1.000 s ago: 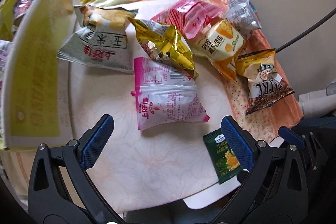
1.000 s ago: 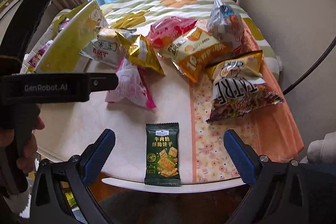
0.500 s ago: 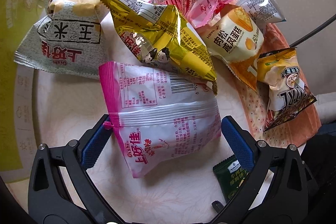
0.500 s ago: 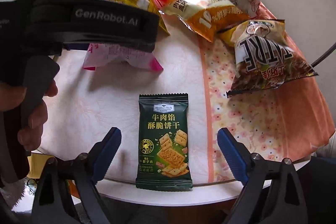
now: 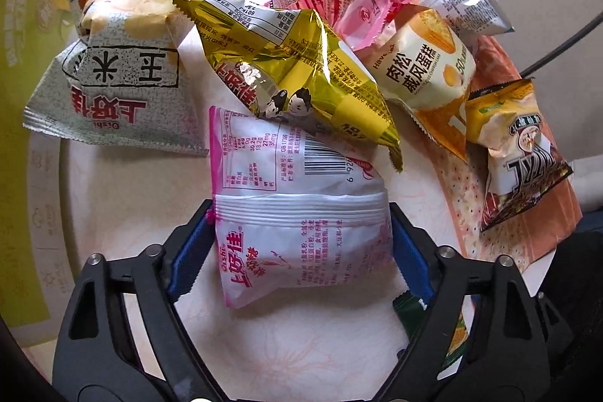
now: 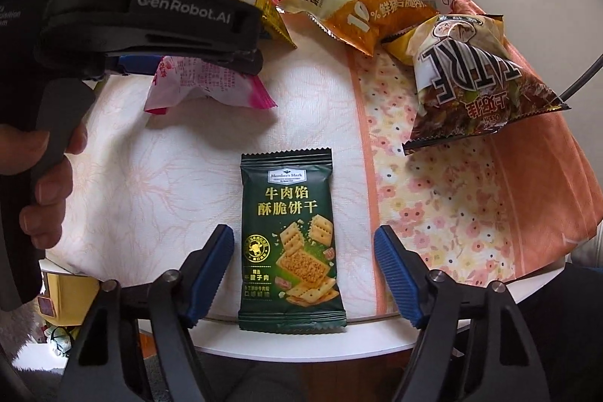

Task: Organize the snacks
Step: 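Grasp the pink-white bag with left tool while right tool grasps the green cracker packet, then carry the pink-white bag over the box with left tool while right tool carries the green packet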

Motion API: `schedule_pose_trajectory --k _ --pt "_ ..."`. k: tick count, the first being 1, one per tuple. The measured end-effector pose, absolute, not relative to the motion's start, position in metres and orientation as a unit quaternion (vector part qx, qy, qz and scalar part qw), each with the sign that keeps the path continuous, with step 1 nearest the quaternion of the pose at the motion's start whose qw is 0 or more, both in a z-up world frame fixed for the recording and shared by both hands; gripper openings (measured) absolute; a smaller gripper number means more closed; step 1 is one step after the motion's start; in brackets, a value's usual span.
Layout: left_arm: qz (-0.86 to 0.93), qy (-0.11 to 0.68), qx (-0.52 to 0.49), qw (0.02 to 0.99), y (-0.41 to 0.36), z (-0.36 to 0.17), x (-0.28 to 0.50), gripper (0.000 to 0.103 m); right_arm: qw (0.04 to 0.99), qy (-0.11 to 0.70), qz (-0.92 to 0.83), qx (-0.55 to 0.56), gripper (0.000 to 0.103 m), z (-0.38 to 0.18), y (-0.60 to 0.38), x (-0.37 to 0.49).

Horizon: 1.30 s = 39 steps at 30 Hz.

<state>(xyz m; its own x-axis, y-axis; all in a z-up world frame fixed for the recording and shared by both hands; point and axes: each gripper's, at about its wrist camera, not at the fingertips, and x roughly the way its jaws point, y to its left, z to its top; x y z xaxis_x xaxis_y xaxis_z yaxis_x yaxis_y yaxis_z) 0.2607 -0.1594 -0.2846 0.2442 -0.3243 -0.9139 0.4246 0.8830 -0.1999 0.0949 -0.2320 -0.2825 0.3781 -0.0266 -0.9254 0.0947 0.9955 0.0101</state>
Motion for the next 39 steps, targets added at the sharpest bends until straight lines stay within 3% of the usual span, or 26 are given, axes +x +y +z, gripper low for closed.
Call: schedule_pose_trajectory --k 5,10,13,16,26,39 --pt "-0.238 0.561 0.058 0.791 -0.151 -0.281 0.253 0.065 0.830 0.556 -0.037 0.027 0.069 -0.284 -0.226 0.095" --pt "-0.236 0.559 0.068 0.792 -0.143 -0.276 0.243 0.062 0.832 0.553 -0.032 0.024 0.064 -0.283 -0.220 0.095" --pt "-0.230 0.562 0.069 0.792 -0.136 -0.274 0.238 0.062 0.834 0.551 -0.026 0.020 0.057 -0.281 -0.214 0.100" --pt "-0.223 0.565 0.068 0.791 -0.129 -0.273 0.231 0.062 0.836 0.548 -0.015 0.012 0.041 -0.280 -0.208 0.103" --pt "-0.207 0.559 0.066 0.800 -0.116 -0.254 0.220 0.062 0.841 0.540 -0.003 0.014 0.040 -0.261 -0.207 0.112" --pt "-0.192 0.500 0.012 0.844 -0.105 -0.150 0.200 0.062 0.871 0.491 0.026 0.004 0.040 -0.168 -0.230 0.107"
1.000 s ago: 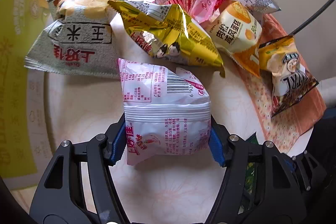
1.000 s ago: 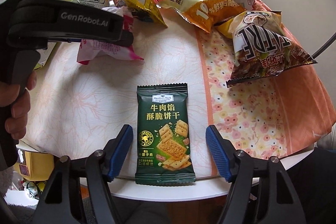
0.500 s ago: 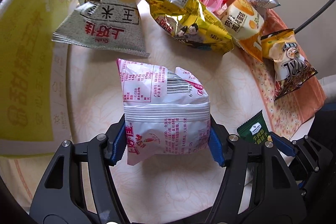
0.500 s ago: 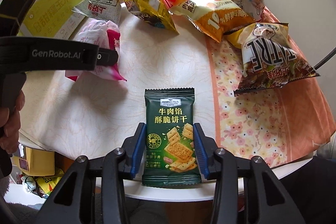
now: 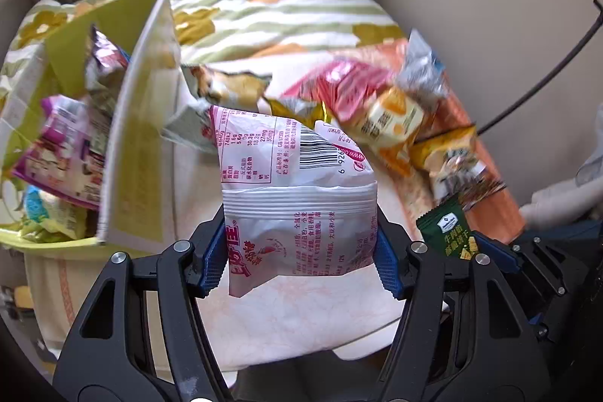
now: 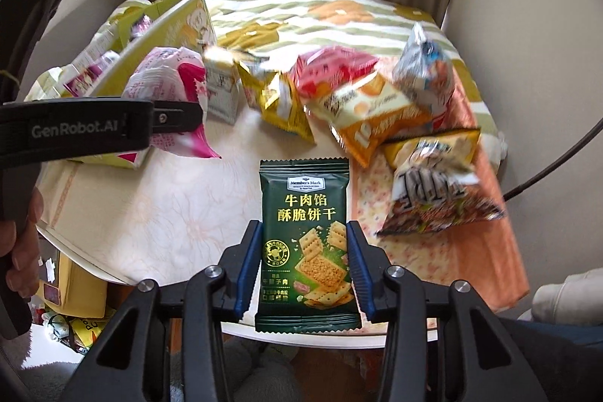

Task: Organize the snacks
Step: 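Carry the pink-white bag over the box with left tool while right tool carries the green packet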

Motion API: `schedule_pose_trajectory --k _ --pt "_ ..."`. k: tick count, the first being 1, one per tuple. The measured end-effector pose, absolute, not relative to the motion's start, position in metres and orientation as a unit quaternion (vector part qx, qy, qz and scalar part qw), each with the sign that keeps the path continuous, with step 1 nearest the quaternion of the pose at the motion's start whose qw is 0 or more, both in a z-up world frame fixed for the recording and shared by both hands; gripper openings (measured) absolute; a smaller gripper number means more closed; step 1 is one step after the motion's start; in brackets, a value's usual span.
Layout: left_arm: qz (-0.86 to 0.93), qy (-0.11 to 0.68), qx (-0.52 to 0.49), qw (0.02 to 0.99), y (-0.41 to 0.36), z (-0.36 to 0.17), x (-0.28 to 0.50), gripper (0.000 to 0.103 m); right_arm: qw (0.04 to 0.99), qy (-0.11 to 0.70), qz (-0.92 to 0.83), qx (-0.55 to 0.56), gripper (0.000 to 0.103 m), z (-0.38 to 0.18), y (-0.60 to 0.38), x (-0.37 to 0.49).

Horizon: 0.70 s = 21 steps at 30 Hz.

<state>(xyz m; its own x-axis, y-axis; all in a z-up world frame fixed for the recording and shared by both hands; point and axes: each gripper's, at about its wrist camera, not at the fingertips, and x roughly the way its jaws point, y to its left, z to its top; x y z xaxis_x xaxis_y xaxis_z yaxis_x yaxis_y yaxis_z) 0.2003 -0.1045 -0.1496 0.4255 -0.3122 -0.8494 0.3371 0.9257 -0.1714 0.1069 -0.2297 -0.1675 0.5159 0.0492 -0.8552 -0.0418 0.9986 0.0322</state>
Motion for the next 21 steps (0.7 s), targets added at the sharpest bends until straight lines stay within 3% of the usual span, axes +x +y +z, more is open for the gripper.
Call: schedule_pose_trajectory --k 10,21 --pt "-0.123 0.437 -0.046 0.890 -0.044 -0.072 0.197 0.062 0.900 0.424 0.092 -0.028 0.040 -0.097 -0.206 0.146" --pt "-0.048 0.411 -0.083 0.907 0.073 -0.052 0.229 0.062 0.908 0.382 0.165 -0.048 0.040 -0.063 -0.113 0.208"
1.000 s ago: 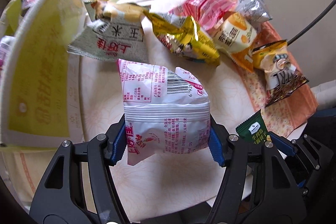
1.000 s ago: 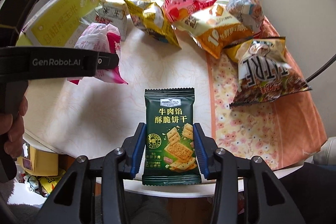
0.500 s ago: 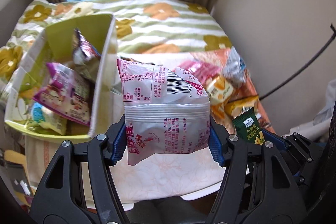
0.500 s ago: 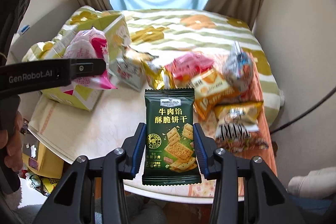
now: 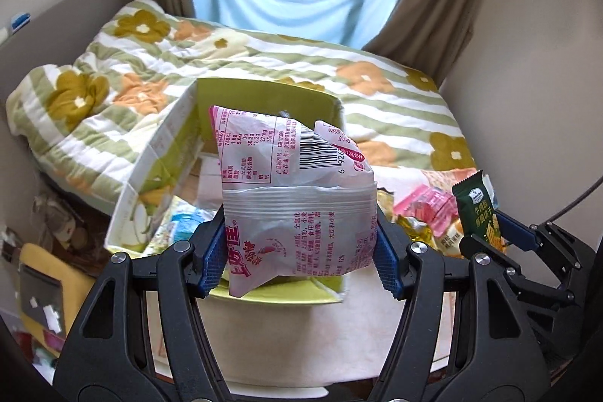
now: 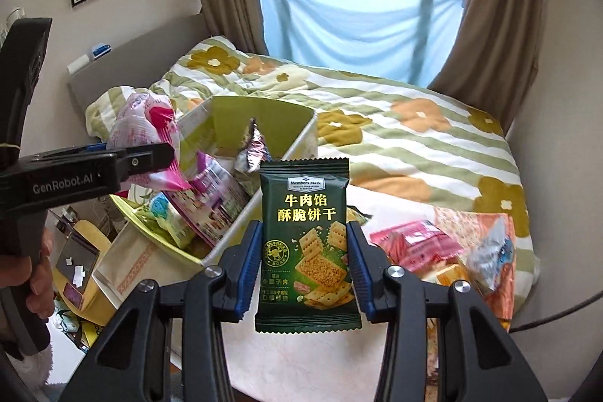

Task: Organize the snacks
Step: 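Carry the pink-white bag over the box with left tool while right tool carries the green packet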

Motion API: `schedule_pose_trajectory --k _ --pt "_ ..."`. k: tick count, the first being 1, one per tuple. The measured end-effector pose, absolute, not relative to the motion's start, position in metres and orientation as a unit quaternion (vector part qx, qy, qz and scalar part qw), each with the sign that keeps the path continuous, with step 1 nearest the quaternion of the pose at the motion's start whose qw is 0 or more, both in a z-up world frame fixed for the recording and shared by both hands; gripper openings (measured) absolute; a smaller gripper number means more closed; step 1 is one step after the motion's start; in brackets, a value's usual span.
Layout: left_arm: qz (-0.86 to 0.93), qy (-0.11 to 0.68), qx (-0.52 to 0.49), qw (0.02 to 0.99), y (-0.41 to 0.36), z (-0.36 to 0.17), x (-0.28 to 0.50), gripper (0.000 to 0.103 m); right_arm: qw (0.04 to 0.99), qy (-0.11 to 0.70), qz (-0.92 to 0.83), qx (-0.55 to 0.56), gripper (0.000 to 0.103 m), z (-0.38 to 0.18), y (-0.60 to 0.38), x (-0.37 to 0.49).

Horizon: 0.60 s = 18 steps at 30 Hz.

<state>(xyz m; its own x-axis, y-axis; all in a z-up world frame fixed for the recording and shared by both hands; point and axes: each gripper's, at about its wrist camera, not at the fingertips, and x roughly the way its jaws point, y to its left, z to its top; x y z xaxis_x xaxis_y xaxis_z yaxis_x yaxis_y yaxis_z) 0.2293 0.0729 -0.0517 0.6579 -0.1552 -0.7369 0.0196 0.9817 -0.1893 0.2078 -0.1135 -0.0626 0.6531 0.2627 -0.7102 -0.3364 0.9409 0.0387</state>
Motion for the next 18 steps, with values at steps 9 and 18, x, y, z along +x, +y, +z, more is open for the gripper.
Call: schedule_pose_trajectory --k 9,18 --pt "-0.057 0.456 -0.074 0.885 0.152 -0.086 0.291 0.062 0.900 0.391 0.187 -0.042 0.040 -0.069 -0.028 0.266" --pt "-0.100 0.490 -0.043 0.865 0.174 -0.124 0.330 0.101 0.884 0.442 0.152 -0.020 0.040 -0.101 0.006 0.294"
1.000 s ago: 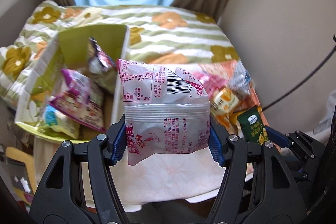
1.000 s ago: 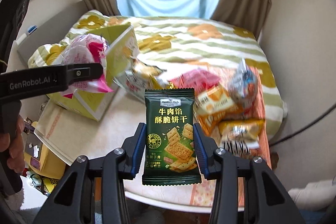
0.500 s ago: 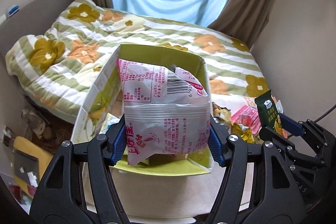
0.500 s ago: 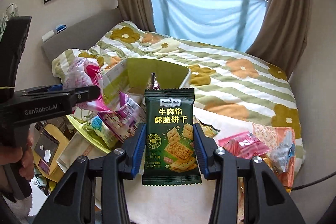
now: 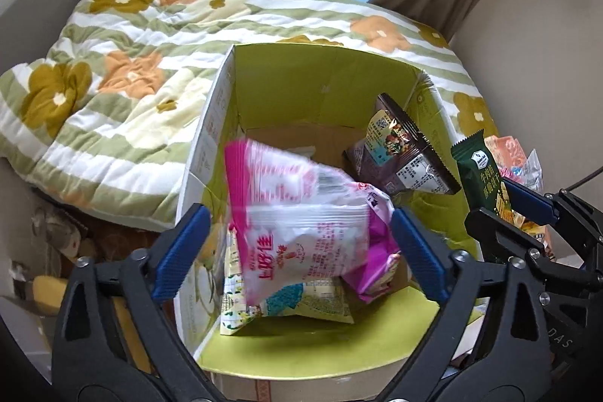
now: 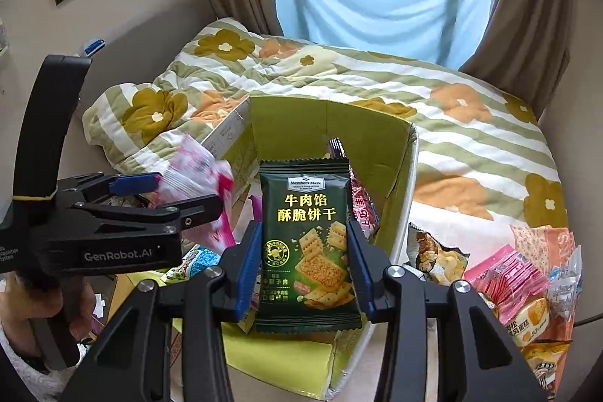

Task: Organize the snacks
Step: 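Carry the pink-white bag over the box with left tool while right tool carries the green packet, then open both tools to drop the pink-white bag and green packet into the box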

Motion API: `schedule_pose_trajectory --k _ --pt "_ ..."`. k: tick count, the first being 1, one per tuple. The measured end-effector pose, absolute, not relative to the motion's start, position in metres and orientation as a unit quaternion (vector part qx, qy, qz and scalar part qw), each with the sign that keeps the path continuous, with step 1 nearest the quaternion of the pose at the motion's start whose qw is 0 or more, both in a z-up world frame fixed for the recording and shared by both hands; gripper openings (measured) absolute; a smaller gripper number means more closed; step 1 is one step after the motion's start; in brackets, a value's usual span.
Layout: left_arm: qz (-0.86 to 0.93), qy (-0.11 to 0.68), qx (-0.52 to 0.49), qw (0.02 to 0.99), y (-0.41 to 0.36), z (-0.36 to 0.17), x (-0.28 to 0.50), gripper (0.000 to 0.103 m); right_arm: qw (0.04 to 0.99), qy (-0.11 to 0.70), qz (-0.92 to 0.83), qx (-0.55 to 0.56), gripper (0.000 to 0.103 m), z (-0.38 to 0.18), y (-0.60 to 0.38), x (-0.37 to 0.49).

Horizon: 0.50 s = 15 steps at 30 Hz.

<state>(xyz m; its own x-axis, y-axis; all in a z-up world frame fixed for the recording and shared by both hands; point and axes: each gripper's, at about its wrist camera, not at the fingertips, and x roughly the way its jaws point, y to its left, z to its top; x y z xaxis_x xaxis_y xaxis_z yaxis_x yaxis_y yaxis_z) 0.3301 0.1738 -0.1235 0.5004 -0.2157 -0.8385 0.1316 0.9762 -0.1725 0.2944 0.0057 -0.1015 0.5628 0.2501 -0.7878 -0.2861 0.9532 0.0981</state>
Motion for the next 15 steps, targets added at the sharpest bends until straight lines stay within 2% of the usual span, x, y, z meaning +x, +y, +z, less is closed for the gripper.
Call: schedule_pose_trajectory --k 15 --pt "-0.093 0.504 -0.013 0.859 0.182 -0.135 0.318 0.102 0.874 0.469 0.126 0.009 0.040 -0.116 0.002 0.289"
